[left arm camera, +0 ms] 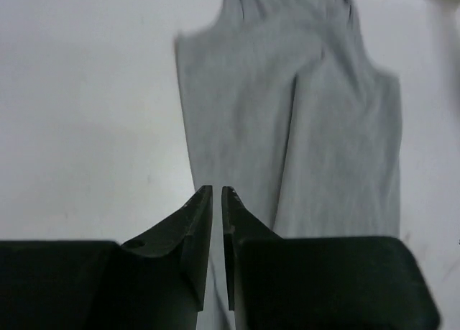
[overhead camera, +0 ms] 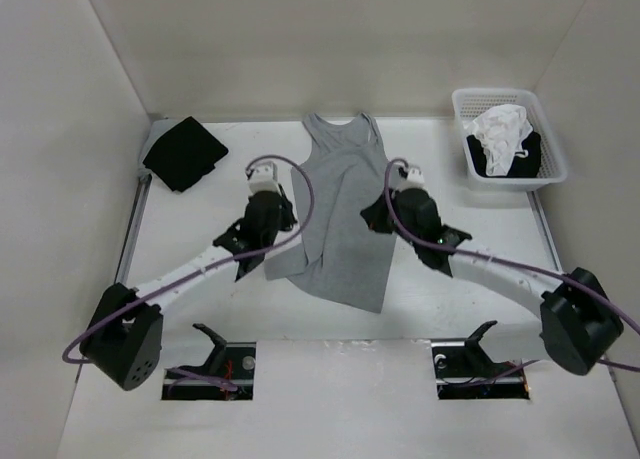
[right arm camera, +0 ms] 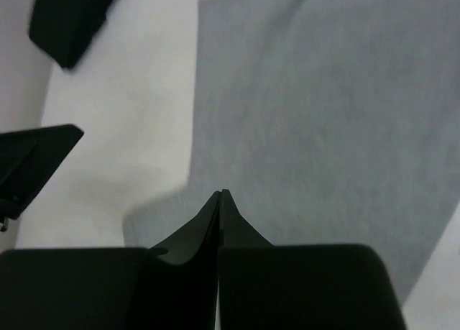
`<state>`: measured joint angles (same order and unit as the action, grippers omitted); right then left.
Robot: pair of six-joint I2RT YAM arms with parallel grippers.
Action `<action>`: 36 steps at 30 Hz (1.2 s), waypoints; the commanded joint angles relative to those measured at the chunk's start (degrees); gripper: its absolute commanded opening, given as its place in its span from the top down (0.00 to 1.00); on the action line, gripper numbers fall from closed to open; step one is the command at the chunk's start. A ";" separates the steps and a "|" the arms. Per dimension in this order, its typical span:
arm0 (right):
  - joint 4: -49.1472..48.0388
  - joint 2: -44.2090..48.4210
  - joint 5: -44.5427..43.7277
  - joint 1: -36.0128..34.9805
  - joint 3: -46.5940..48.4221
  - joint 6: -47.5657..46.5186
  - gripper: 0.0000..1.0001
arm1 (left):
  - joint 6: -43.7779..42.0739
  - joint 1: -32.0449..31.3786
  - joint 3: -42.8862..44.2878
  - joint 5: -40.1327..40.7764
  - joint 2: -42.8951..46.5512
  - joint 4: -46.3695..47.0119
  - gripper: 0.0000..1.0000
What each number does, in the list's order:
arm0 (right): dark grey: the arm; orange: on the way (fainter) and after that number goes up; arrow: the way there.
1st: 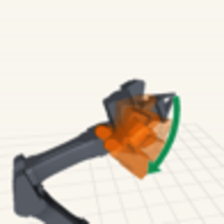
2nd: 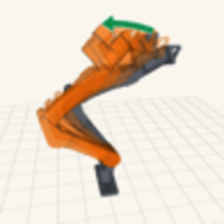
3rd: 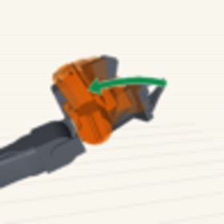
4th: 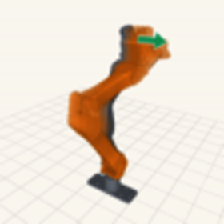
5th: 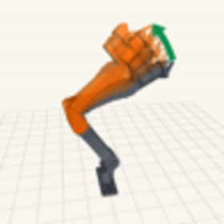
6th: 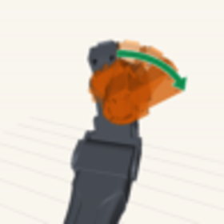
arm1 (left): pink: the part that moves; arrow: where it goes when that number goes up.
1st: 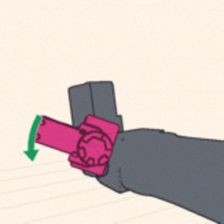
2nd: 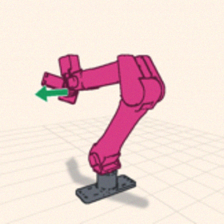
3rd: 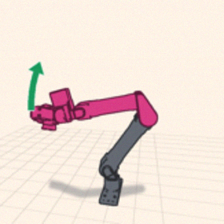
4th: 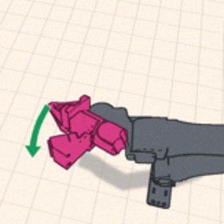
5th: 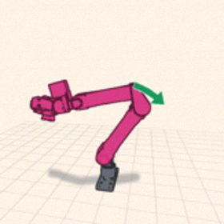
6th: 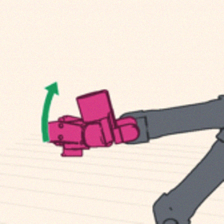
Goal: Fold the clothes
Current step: Flatten the tank top out
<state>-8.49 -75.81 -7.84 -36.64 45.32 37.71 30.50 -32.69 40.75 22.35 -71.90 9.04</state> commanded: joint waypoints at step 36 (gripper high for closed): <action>0.32 36.08 -8.51 -16.22 -31.96 10.36 0.91 | 16.78 -21.50 -3.31 17.64 -5.88 -37.34 0.72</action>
<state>-6.46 -40.36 -15.86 -52.93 13.13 47.86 46.30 -54.63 36.12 40.69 -77.71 -27.90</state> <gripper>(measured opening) 0.093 0.278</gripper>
